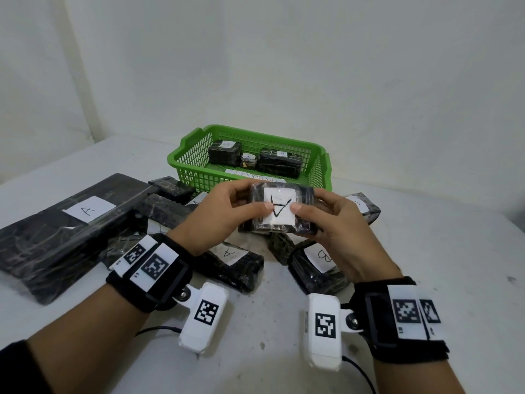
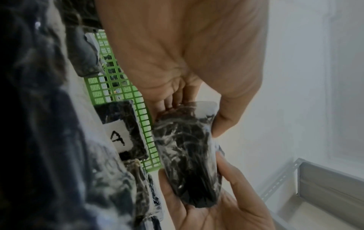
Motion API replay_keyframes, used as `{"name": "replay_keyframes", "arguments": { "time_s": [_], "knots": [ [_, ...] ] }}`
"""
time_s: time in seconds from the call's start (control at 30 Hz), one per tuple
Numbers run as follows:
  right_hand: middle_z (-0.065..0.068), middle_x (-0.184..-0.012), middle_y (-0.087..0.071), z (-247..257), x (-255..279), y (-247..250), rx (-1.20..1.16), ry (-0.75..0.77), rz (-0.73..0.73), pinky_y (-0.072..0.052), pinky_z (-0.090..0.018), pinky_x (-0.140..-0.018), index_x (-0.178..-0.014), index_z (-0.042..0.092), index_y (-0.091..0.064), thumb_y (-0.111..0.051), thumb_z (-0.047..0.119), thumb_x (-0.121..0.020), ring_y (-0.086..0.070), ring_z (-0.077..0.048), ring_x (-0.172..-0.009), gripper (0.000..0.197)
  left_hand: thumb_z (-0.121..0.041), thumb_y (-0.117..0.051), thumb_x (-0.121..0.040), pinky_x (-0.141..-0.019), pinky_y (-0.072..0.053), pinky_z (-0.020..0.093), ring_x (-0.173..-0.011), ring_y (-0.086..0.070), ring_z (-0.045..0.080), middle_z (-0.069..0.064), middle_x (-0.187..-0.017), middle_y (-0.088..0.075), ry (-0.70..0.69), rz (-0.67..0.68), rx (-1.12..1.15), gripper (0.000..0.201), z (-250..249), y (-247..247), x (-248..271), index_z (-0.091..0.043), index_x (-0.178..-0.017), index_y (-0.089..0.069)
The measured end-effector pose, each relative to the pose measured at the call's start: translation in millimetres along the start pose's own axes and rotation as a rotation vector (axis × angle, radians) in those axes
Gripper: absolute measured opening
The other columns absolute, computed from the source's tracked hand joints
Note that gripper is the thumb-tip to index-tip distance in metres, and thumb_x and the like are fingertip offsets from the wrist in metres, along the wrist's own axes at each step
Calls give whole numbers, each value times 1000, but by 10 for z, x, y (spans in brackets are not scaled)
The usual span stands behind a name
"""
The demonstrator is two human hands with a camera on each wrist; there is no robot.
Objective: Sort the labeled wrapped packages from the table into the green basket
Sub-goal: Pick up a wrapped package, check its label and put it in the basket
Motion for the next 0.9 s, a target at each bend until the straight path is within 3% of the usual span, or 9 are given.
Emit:
{"name": "replay_keyframes", "arguments": {
  "time_s": [0.1,0.17,0.23,0.33,0.43,0.57,0.67,0.77,0.9],
  "knots": [
    [-8,-111,-81,17,28,-38,47,8,-11,-58,-51,-101,-118,12,-75,-87,36,-69,-78,-28,-105,56,-12,-76,-88,-92,-57,26,-110,-73,18,7,-118,-77,-17,32,11,41,-12,-21,21,-9,-128,-67],
    [-7,-110,-81,23,30,-31,69,23,-34,-58,-48,-102,-119,10,-75,-87,35,-73,-78,-25,-104,53,-16,-78,-88,-97,-57,30,-115,-71,21,7,-122,-75,-3,63,31,46,-9,-39,28,-10,-132,-66],
    [-7,-111,-81,-1,10,-29,67,23,-51,-58,-47,-102,-121,10,-74,-89,28,-75,-78,-24,-104,52,-15,-74,-85,-95,-58,30,-111,-73,22,10,-119,-76,-4,17,36,43,12,-12,9,-7,-128,-68],
    [-8,-115,-79,-43,-24,-53,52,4,-54,-59,-47,-99,-130,16,-66,-100,32,-62,-77,-25,-106,78,-13,-77,-86,-87,-59,33,-100,-73,22,10,-108,-77,-6,-39,104,34,15,38,-14,-4,-118,-70],
    [-7,-113,-80,13,-5,-23,100,57,-67,-60,-46,-99,-127,21,-65,-98,17,-67,-77,-23,-106,68,-18,-81,-85,-90,-59,35,-109,-73,24,10,-119,-75,8,7,157,46,3,45,-13,-7,-127,-67],
    [1,-112,-80,153,60,35,157,174,-86,-61,-42,-97,-124,24,-71,-93,6,-70,-76,-17,-107,61,-20,-86,-74,-97,-59,42,-112,-72,25,4,-118,-76,-42,3,-80,50,-63,100,-13,-13,-121,-71],
    [1,-124,-76,149,50,-13,101,170,-16,-58,-41,-101,-130,29,-70,-96,23,-69,-72,-18,-117,67,-19,-87,-69,-95,-60,41,-110,-73,24,5,-115,-76,-38,-17,-93,47,-70,159,-14,-13,-114,-72],
    [-5,-132,-73,107,22,-51,-72,73,4,-53,-47,-110,-137,23,-67,-88,38,-79,-70,-22,-123,63,-14,-85,-68,-88,-61,30,-109,-73,20,4,-114,-76,-44,-33,-31,45,-61,148,-18,-12,-110,-70],
    [-13,-126,-75,67,71,-117,-162,-115,80,-53,-46,-110,-119,21,-75,-69,45,-83,-73,-27,-110,44,-8,-82,-69,-90,-58,24,-116,-69,20,9,-122,-73,-58,-4,43,46,-34,79,-13,-9,-112,-66]
  ]
}}
Point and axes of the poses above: each hand's wrist, its own x-axis away from the middle knuckle, its own y-axis out of the back of the hand, z = x × y, the point moved 5 cm from there along -x, towards the middle knuckle
